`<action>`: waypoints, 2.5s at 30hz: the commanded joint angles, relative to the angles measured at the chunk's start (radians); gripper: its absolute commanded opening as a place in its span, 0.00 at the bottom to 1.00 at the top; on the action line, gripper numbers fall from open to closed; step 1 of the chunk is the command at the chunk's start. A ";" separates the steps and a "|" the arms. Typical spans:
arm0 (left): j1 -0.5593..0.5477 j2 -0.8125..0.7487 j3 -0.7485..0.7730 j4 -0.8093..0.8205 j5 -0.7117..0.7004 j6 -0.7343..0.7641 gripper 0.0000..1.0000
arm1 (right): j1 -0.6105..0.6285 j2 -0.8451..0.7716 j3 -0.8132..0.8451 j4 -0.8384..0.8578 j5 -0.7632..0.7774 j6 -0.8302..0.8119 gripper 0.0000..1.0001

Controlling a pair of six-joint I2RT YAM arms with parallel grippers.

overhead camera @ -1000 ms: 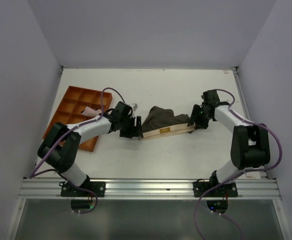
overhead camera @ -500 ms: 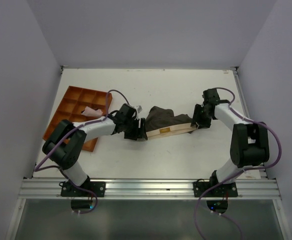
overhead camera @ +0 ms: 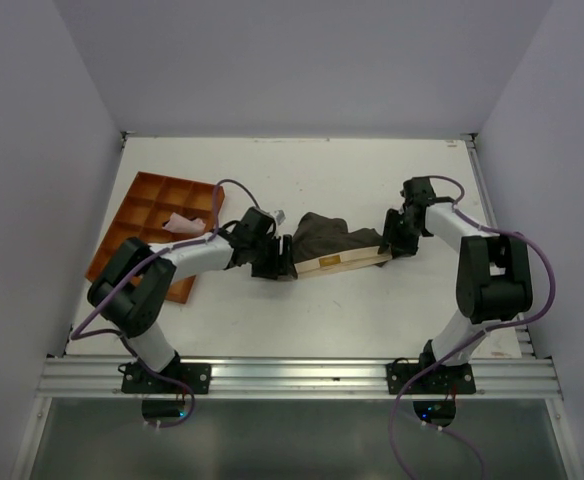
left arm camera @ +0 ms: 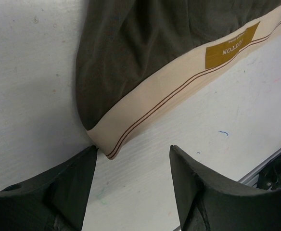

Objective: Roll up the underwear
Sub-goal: Flatten the underwear

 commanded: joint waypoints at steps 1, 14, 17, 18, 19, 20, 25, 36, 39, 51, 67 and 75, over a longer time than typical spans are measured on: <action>-0.005 0.039 -0.004 0.016 -0.045 -0.009 0.66 | -0.003 -0.010 0.020 0.023 -0.017 -0.003 0.48; -0.006 0.061 -0.012 0.053 -0.033 -0.004 0.26 | -0.002 -0.037 -0.003 0.009 -0.002 0.009 0.31; -0.006 0.071 0.018 0.034 -0.044 0.002 0.01 | -0.003 -0.048 0.000 -0.016 0.017 0.005 0.26; -0.006 0.073 0.025 0.025 -0.050 0.002 0.00 | -0.003 -0.051 0.002 -0.023 0.018 0.003 0.21; -0.006 0.074 0.031 0.024 -0.050 0.002 0.00 | -0.003 -0.053 0.002 -0.026 0.020 0.000 0.19; -0.006 0.073 0.038 0.024 -0.050 0.001 0.00 | -0.002 -0.056 -0.001 -0.028 0.021 -0.001 0.15; -0.006 0.030 0.045 0.008 -0.041 -0.019 0.00 | -0.002 -0.096 -0.022 -0.060 0.014 0.002 0.00; -0.020 -0.143 0.114 -0.226 0.027 -0.018 0.00 | -0.002 -0.416 -0.174 -0.265 0.075 0.133 0.00; -0.048 -0.183 0.091 -0.266 0.021 -0.044 0.00 | -0.002 -0.516 -0.190 -0.289 0.103 0.184 0.00; 0.043 0.166 0.970 -0.380 -0.076 0.093 0.00 | -0.014 -0.058 0.643 -0.341 0.172 0.184 0.00; 0.138 0.061 0.556 -0.236 0.010 0.070 0.00 | -0.040 -0.189 0.281 -0.194 0.032 0.104 0.00; 0.057 -0.070 0.023 -0.046 0.093 0.010 0.00 | -0.015 -0.386 -0.274 -0.057 -0.026 0.157 0.00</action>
